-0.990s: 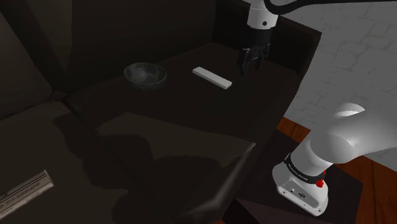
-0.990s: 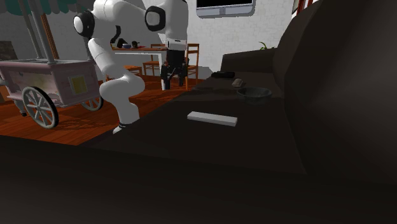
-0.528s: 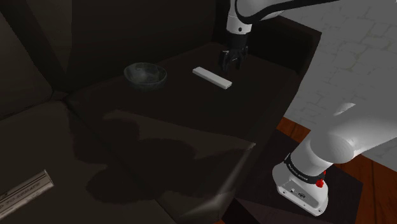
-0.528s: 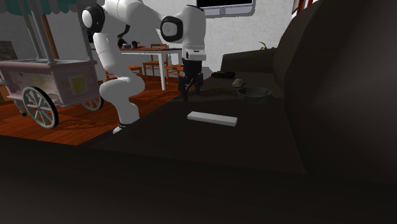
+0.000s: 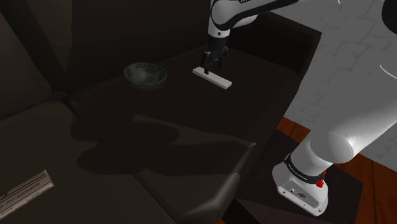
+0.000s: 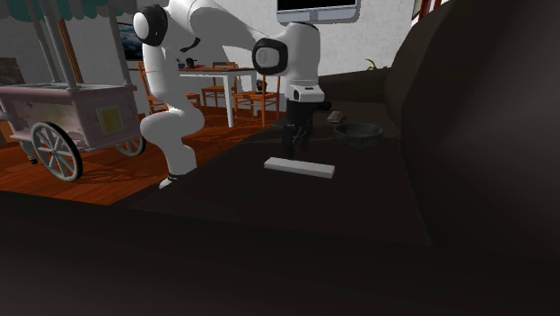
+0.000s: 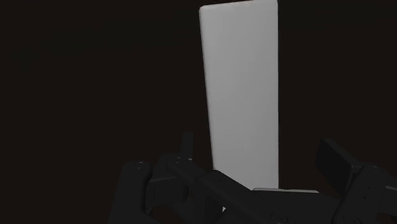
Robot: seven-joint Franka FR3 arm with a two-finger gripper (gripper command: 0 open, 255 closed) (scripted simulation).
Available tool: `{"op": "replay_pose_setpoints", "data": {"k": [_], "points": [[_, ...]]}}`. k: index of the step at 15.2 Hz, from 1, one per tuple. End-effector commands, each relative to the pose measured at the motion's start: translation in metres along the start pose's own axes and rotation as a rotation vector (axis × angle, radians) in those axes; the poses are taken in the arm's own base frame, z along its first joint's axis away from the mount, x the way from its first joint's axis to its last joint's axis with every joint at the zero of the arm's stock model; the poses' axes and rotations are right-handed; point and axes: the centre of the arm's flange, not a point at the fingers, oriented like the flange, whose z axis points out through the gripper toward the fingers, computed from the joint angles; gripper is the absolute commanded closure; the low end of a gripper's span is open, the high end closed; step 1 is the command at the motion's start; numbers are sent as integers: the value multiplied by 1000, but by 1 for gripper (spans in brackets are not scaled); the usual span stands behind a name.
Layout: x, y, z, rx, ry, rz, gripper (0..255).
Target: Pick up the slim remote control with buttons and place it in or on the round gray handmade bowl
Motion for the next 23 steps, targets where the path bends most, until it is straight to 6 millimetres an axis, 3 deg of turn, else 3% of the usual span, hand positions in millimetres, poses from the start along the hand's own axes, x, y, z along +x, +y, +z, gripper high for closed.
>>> {"op": "replay_pose_setpoints", "data": {"k": [1,7,15,16,23], "points": [[7,1,7,1,3,-2,0],[7,1,42,1,3,-2,0],[7,1,42,1,3,-2,0],[7,1,42,1,3,-2,255],[7,2,42,1,3,-2,255]]}}
